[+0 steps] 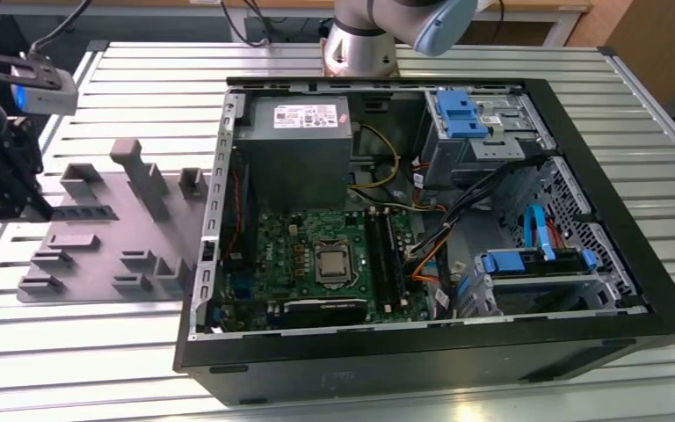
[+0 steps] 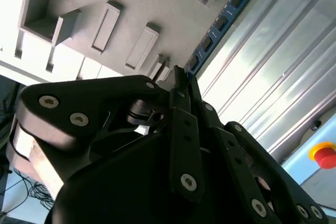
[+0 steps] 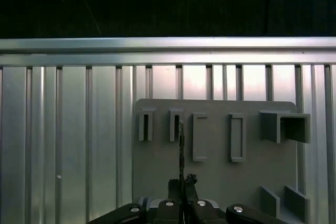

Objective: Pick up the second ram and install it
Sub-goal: 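Pick up the second ram and move it above second insertion slot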

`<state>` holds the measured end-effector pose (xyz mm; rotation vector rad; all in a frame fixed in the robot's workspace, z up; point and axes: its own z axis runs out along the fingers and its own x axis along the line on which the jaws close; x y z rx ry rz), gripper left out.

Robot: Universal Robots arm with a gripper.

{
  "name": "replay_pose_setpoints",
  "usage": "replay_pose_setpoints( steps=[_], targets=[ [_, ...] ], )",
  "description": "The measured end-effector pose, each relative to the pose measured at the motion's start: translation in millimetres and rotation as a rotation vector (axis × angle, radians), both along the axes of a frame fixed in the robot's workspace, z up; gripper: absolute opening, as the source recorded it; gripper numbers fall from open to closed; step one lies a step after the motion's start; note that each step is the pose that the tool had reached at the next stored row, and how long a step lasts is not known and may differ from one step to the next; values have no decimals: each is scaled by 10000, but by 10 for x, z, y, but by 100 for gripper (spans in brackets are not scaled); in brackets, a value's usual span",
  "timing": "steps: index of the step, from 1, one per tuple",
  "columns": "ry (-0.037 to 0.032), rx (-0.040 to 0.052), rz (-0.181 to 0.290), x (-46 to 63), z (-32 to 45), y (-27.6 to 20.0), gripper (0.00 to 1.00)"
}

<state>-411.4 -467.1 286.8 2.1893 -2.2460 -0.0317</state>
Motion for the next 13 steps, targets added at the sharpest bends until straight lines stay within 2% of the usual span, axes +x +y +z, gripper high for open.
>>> replay_pose_setpoints(
  steps=[13],
  targets=[
    [0,0,1,0,589,0,14]
  ],
)
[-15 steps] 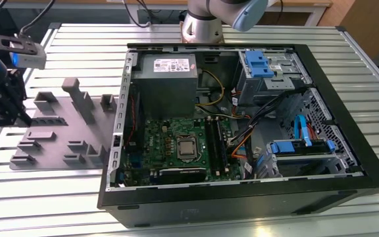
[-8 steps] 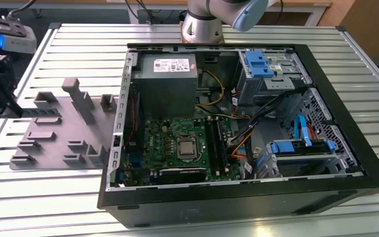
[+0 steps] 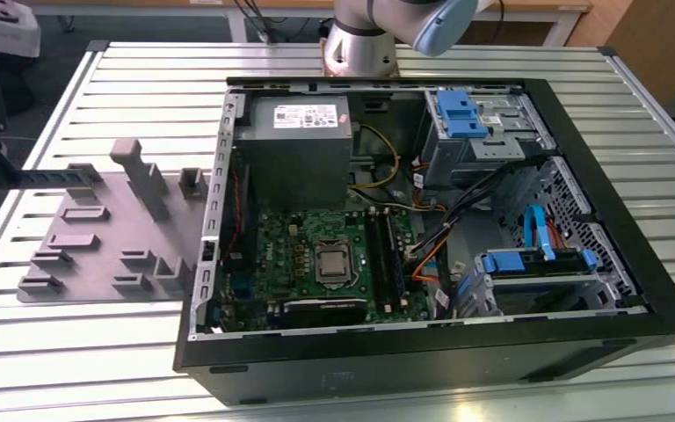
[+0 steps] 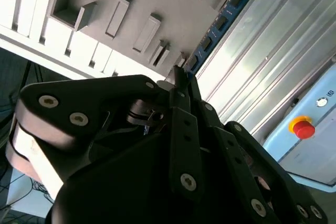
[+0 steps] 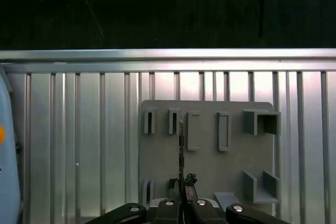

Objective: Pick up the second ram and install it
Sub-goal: 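Pick up the second ram and move it above second insertion slot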

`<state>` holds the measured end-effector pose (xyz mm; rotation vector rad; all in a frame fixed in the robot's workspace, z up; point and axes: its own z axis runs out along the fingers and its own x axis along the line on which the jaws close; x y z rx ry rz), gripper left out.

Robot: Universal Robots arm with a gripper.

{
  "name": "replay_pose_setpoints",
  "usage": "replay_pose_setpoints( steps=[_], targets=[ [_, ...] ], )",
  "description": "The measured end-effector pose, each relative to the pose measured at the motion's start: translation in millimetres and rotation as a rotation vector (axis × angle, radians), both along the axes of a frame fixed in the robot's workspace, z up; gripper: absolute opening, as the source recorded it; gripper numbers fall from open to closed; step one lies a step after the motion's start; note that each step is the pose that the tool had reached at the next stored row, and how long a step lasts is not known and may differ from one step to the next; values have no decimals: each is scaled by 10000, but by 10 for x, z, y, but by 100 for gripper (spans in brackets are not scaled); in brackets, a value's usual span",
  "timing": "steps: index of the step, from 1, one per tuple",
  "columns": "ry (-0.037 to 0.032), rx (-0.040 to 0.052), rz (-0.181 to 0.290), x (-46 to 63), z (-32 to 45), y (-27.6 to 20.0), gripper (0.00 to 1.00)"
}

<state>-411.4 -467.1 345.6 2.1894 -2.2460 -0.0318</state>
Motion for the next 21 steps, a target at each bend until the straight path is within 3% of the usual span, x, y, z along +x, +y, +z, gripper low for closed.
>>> replay_pose_setpoints(
  steps=[9,16,21],
  targets=[
    [1,-1,0,0,388,0,14],
    [2,-1,2,8,393,0,14],
    [0,9,-1,151,392,0,14]
  ],
)
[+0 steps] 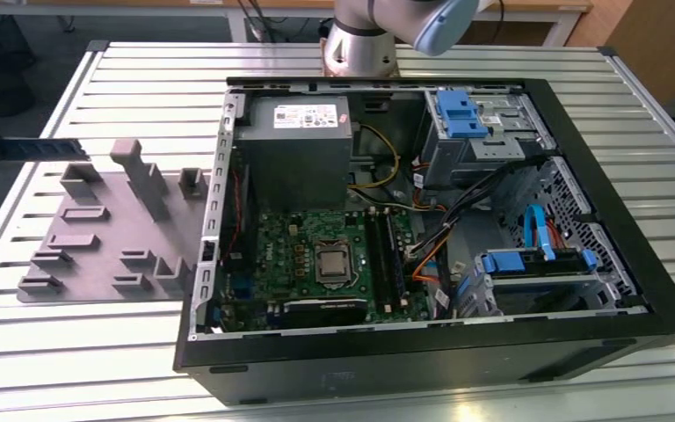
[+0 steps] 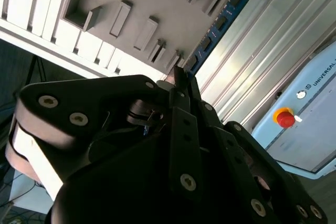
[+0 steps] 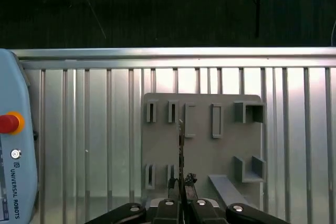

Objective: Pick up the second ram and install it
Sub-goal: 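Pick up the second ram and move it above second insertion slot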

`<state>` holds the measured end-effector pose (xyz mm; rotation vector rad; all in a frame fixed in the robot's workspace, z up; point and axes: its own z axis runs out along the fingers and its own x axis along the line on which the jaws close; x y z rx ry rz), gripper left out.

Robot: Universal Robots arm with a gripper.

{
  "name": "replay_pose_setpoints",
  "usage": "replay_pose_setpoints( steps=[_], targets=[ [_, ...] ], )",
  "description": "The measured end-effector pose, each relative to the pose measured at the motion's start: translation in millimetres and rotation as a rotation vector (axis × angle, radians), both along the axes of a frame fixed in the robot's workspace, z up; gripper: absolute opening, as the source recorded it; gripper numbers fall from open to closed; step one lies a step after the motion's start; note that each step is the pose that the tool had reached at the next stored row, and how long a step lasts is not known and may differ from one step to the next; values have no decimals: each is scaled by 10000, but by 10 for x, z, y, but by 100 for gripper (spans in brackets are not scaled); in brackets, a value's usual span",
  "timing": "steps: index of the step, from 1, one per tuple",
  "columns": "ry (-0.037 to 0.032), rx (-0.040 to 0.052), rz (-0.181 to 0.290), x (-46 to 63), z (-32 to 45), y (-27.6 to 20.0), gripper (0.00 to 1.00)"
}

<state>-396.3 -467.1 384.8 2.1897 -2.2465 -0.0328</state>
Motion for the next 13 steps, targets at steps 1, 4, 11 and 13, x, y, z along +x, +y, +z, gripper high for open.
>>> replay_pose_setpoints(
  steps=[1,4,11,13],
  targets=[
    [0,1,0,38,0,0,14],
    [1,2,1,145,0,0,14],
    [-1,3,1,399,-3,0,14],
    [-1,3,1,466,-3,0,14]
  ],
)
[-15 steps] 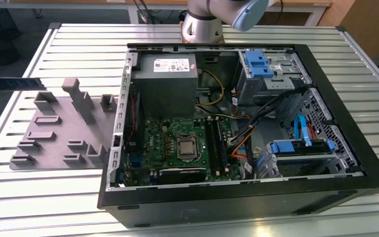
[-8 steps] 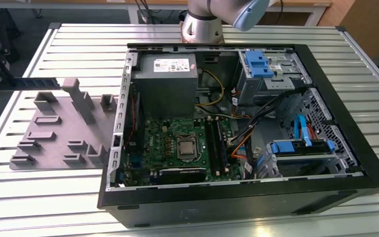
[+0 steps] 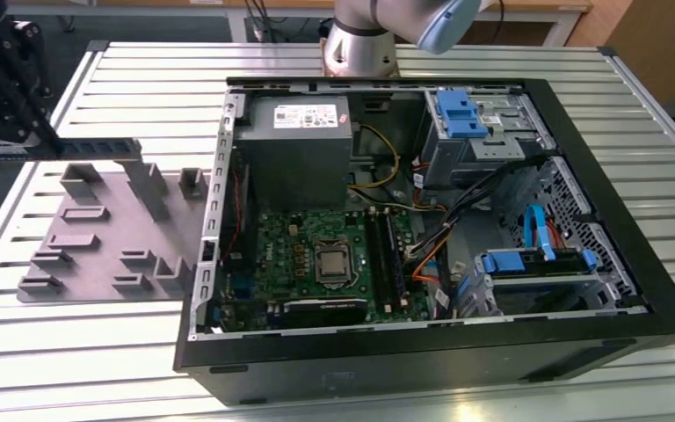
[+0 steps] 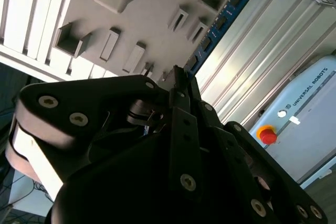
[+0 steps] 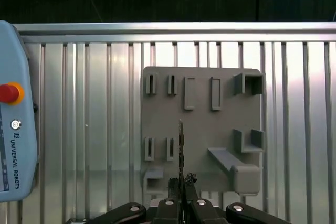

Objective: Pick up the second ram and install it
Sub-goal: 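Pick up the second ram and move it above second insertion slot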

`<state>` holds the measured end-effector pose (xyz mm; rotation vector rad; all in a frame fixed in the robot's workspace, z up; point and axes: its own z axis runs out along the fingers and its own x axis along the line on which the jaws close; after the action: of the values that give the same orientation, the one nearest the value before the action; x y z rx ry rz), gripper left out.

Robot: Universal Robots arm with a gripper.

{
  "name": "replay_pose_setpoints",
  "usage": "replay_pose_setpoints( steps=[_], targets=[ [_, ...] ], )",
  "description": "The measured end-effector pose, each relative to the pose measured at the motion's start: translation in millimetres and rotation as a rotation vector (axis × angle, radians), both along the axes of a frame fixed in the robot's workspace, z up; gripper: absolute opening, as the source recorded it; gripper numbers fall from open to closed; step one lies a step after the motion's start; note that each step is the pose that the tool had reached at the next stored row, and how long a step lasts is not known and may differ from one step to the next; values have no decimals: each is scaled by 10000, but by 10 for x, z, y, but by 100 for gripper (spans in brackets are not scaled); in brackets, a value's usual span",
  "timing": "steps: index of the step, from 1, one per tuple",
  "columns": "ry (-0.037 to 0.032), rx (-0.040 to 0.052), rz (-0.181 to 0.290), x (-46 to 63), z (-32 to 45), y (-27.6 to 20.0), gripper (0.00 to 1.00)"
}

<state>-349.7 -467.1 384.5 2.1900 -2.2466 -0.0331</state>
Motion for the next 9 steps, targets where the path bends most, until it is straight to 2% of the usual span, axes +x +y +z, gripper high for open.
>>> replay_pose_setpoints(
  steps=[9],
  targets=[
    [0,0,0,350,-3,0,14]
  ],
)
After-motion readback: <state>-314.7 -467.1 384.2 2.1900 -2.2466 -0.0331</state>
